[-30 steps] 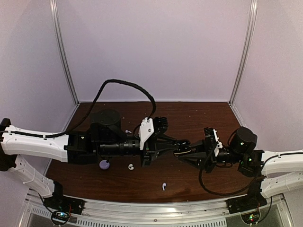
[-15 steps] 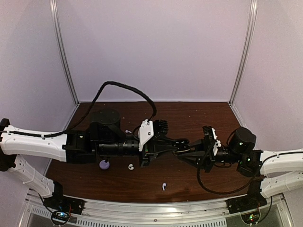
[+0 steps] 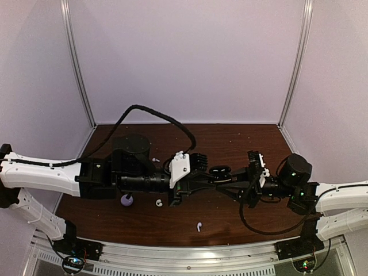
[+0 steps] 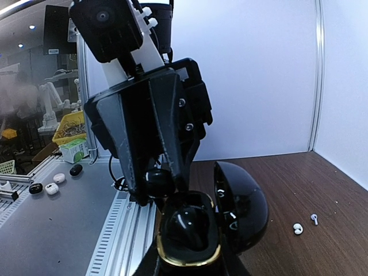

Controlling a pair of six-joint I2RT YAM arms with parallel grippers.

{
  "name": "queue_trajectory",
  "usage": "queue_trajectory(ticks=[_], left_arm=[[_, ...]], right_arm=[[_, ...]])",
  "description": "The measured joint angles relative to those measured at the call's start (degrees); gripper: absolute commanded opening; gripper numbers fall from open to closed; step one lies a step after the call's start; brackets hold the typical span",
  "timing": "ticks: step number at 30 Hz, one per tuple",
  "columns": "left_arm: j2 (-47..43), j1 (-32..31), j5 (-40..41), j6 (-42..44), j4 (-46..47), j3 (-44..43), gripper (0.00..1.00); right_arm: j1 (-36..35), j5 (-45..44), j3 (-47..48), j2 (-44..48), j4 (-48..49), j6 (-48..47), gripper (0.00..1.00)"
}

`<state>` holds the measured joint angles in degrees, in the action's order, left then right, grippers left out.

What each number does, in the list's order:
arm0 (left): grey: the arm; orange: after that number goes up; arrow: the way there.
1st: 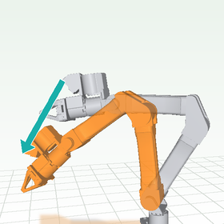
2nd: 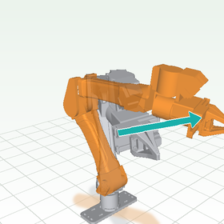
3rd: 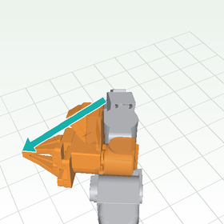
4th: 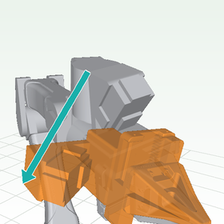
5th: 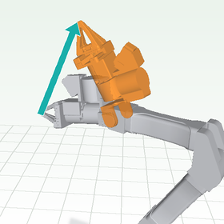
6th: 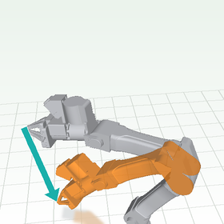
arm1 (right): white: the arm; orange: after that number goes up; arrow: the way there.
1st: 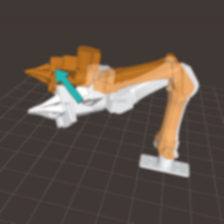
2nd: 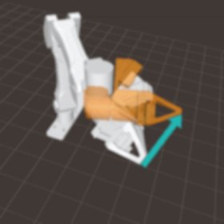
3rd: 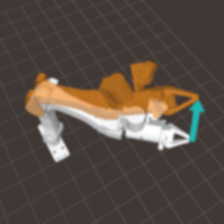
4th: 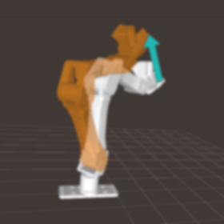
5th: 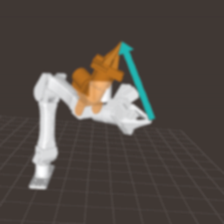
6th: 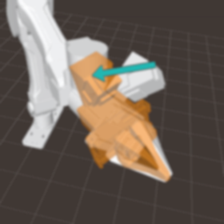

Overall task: Insert the wireless bluetooth earbuds into the charging case
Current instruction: Insert the left earbud into the left side groove of the charging case.

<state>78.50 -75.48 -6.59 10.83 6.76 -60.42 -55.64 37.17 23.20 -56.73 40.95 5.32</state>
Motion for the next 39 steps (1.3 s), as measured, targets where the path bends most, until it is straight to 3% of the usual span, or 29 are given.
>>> queue_trajectory(ticks=[19,30,39], left_arm=[[-1.07,0.00,-5.73,-5.01,0.48,-0.20,0.01],[-1.55,0.00,2.67,-4.94,0.96,-1.62,0.00],[-0.61,0.00,4.72,-5.27,2.60,-1.64,0.00]], right_arm=[[0.00,0.09,0.00,0.48,-1.05,-5.70,0.00],[0.00,0.00,0.00,0.48,-1.27,-6.08,0.00],[0.00,-0.68,0.00,0.46,-0.79,-4.11,0.00]])
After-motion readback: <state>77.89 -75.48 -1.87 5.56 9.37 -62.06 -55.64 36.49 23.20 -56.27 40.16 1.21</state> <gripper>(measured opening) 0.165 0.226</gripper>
